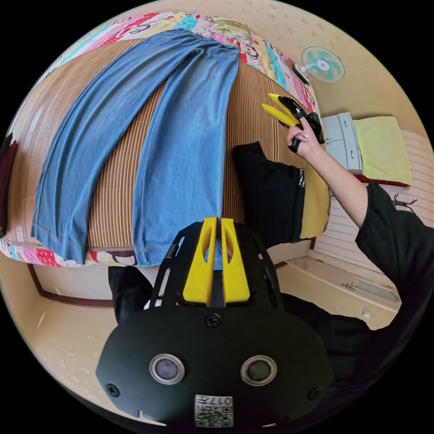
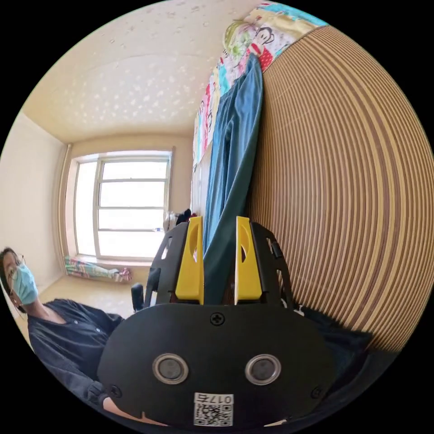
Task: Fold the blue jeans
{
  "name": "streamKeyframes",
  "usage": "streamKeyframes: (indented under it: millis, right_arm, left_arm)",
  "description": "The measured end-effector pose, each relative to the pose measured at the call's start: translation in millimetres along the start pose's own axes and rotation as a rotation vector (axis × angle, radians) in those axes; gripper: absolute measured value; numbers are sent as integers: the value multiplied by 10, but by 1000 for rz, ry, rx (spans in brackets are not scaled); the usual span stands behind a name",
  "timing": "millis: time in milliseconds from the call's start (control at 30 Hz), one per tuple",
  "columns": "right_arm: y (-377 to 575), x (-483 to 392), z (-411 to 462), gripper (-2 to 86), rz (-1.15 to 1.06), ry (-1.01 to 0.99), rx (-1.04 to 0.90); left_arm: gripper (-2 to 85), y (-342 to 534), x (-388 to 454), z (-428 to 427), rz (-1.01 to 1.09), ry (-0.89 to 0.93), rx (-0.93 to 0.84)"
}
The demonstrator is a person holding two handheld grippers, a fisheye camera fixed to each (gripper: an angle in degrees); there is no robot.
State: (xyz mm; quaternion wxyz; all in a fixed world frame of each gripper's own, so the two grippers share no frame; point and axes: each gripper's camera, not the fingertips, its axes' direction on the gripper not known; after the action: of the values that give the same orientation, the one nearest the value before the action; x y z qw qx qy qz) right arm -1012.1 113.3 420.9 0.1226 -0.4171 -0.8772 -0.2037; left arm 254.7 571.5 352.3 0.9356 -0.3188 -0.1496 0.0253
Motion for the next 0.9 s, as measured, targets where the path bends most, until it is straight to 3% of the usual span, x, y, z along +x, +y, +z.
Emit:
streamKeyframes:
  millis: [267,400,633,900]
  right_arm:
    - [-540,546,544,140,232,-68,176]
    - [-844,716,658,130,258,-215,331]
    - [-1938,509,927,112,243,-41,310]
    - [-2431,538,1286,48,267,59,355]
  left_arm:
    - [1,95,-28,-112,-63,25,9]
    - [1,78,-64,-152,-67,29,7]
    - [0,106,-108,-157,-50,48,12]
    - [0,324,-335,-293,-71,120,28]
